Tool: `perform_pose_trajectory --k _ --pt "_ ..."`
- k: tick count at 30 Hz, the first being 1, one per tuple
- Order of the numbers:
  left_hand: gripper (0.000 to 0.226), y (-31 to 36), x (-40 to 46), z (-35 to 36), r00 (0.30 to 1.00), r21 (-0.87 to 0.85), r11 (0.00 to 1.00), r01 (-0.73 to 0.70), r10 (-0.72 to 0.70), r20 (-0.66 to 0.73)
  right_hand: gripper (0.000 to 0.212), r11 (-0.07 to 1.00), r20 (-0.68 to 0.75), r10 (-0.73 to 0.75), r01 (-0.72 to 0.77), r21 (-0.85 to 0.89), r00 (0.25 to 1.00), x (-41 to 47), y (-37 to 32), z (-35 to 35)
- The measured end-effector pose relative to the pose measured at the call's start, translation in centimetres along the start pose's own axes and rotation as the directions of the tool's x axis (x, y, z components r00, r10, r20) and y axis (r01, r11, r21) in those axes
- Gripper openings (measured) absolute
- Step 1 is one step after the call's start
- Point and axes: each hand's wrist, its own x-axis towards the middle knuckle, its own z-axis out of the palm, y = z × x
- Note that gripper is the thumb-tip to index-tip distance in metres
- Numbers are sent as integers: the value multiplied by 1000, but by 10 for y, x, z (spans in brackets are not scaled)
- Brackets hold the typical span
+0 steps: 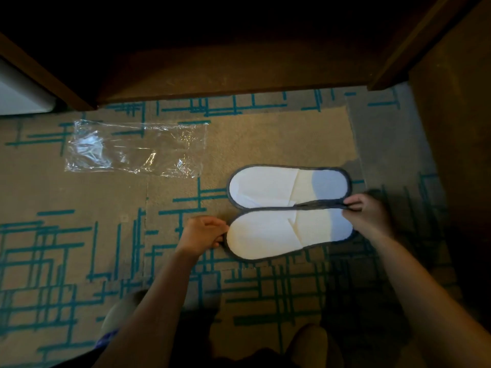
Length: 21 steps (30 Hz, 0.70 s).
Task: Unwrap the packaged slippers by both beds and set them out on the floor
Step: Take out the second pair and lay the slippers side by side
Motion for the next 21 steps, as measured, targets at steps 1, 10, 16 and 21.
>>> perform_pose_trajectory --k 1,10,16,21 --pt "5 -1 0 1 1000 14 1000 -5 5 0 19 1000 2 1 -1 -15 1000 -1 2 0" --pt "29 -3 -7 10 962 433 874 -220 267 -52 13 976 19 52 -47 -211 998 -7 9 -4" --pt "102 -6 -11 26 806 769 434 -469 566 173 81 841 -117 -197 106 -531 973 -38 -5 7" --pt "116 -11 4 38 849 835 282 -472 399 345 99 520 425 -424 599 -609 800 -56 -15 47"
